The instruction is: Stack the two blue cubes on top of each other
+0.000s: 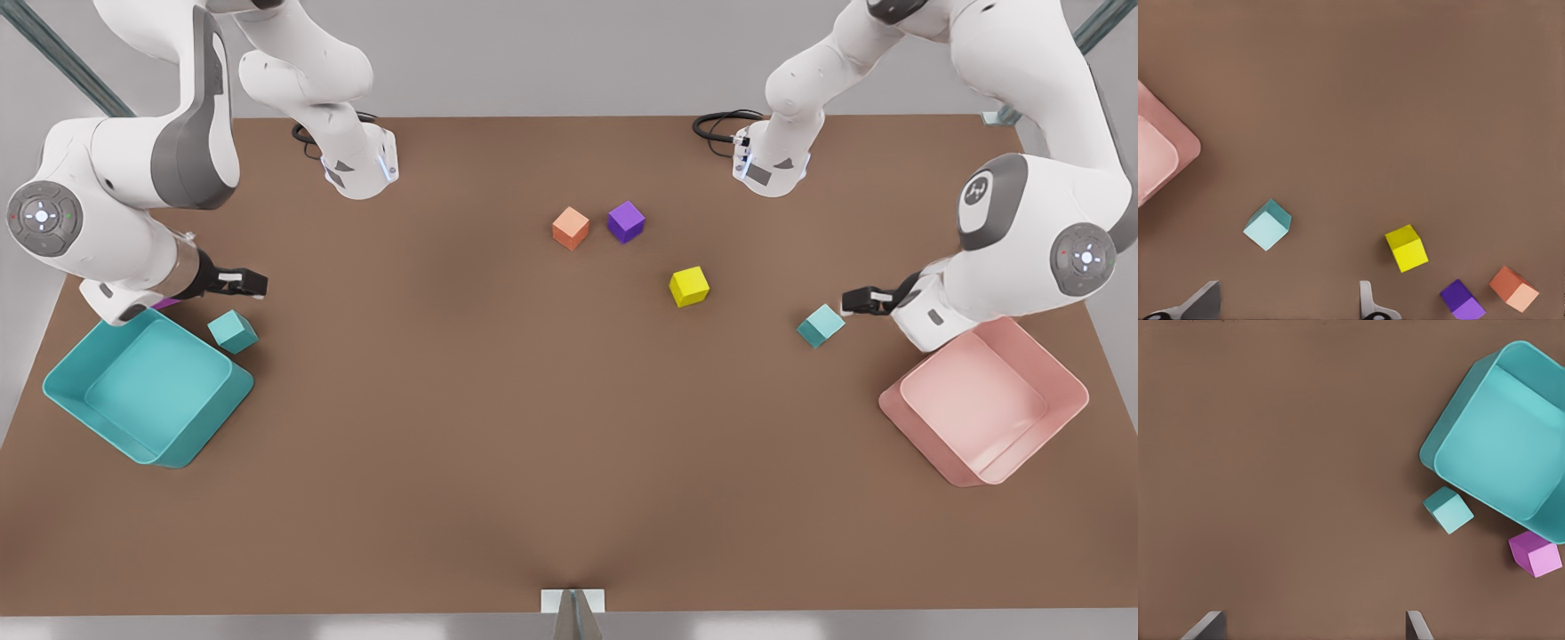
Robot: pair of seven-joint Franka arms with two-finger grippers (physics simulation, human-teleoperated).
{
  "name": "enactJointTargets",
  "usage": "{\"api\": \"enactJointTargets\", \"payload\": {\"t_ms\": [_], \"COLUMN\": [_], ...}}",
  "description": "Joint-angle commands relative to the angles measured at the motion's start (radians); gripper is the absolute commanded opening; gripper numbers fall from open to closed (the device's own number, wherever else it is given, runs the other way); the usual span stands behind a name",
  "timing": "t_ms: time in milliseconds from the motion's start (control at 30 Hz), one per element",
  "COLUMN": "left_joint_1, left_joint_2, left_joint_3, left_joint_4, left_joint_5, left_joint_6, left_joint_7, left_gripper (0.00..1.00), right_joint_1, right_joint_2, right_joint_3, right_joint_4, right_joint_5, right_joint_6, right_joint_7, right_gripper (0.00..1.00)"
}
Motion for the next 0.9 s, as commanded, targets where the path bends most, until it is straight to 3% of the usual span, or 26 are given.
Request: {"api": "enactJointTargets", "payload": {"t_ms": [0,133,267,367,433,600,700,867], "left_joint_1": [-0.007,-0.009,-0.007,-0.018,-0.018,-0.016,-0.015,-0.015], "left_joint_2": [-0.002,0.006,0.052,0.053,0.055,0.064,0.064,0.064], "left_joint_3": [-0.005,0.001,0.001,-0.002,-0.002,-0.002,-0.002,-0.002], "left_joint_4": [0.049,0.05,0.047,0.035,0.033,0.032,0.032,0.032], "left_joint_5": [0.002,0.002,0.023,0.02,0.02,0.022,0.022,0.022], "left_joint_6": [0.012,0.004,-0.005,-0.007,-0.01,-0.013,-0.013,-0.013], "left_joint_7": [-0.029,-0.027,-0.026,-0.026,-0.024,-0.024,-0.024,-0.024], "left_gripper": [1.0,1.0,1.0,1.0,1.0,1.0,1.0,1.0], "right_joint_1": [0.001,-0.009,-0.019,-0.041,-0.078,-0.116,-0.133,-0.171], "right_joint_2": [0.001,0.107,0.146,0.159,0.123,0.056,-0.076,-0.104], "right_joint_3": [0.0,-0.002,-0.005,-0.003,-0.005,-0.005,-0.005,-0.005], "right_joint_4": [0.002,0.128,0.069,0.06,-0.066,-0.139,-0.368,-0.512], "right_joint_5": [-0.001,-0.069,-0.075,-0.043,-0.021,-0.021,-0.026,-0.029], "right_joint_6": [0.01,-0.069,0.0,0.002,0.119,0.146,0.346,0.554], "right_joint_7": [0.022,0.068,0.7,0.746,0.719,0.719,0.719,0.717], "right_gripper": [1.0,1.0,1.0,1.0,1.0,0.99,0.98,0.99]}}
